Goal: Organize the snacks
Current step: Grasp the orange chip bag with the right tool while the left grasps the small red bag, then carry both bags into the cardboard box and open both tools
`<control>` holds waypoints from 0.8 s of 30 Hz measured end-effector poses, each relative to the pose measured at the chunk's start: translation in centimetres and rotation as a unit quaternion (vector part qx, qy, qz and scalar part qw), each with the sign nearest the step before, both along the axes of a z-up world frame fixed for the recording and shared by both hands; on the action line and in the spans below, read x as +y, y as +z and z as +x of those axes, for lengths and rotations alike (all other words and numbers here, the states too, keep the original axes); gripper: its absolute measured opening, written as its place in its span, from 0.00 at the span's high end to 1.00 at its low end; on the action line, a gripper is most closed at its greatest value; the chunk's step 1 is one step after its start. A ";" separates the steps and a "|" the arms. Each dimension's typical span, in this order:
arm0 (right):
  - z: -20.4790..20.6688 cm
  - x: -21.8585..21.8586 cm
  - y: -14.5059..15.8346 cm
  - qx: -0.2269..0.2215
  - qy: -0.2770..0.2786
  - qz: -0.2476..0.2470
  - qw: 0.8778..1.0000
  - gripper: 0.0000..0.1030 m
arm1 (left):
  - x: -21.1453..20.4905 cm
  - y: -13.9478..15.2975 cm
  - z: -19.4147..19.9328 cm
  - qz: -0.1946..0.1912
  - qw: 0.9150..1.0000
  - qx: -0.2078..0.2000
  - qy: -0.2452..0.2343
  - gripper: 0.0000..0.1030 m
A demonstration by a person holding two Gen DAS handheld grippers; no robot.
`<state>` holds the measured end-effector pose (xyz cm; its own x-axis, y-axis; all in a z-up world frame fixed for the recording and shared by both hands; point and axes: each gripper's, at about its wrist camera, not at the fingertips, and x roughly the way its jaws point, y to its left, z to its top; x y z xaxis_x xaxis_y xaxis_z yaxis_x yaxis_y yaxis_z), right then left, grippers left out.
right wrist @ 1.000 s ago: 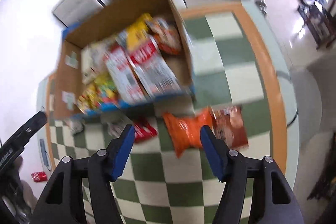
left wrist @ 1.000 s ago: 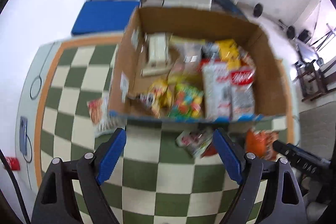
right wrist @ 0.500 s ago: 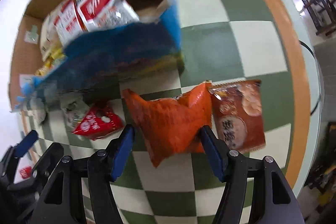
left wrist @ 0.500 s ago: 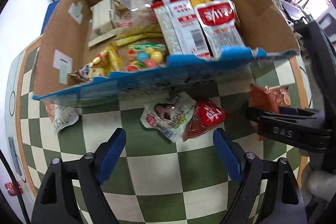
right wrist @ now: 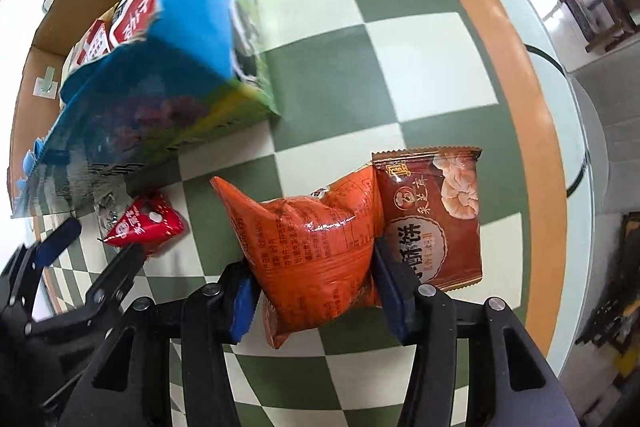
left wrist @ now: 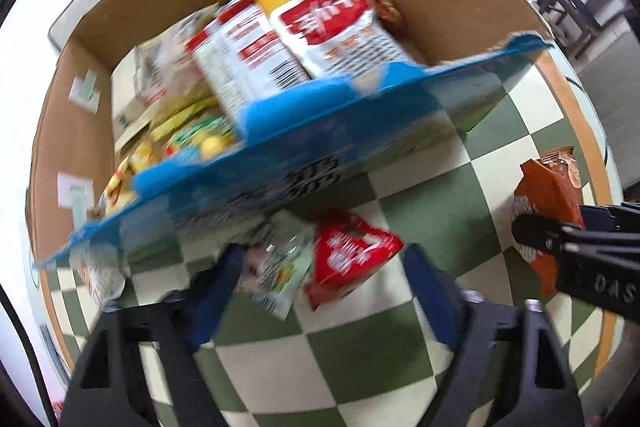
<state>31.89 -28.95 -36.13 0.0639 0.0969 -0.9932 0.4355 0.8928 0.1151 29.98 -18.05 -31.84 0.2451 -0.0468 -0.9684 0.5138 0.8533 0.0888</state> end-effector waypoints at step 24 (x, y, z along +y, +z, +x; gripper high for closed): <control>-1.8 4.6 8.9 -0.080 0.042 0.082 0.992 0.48 | 8.0 6.5 -3.0 -0.107 0.986 0.072 0.108 0.79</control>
<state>30.08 -24.34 -27.24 0.2046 0.2686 -0.9413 0.3239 0.8889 0.3240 27.02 -10.07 -25.34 0.1320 -0.2164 -0.9674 0.3116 0.9355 -0.1667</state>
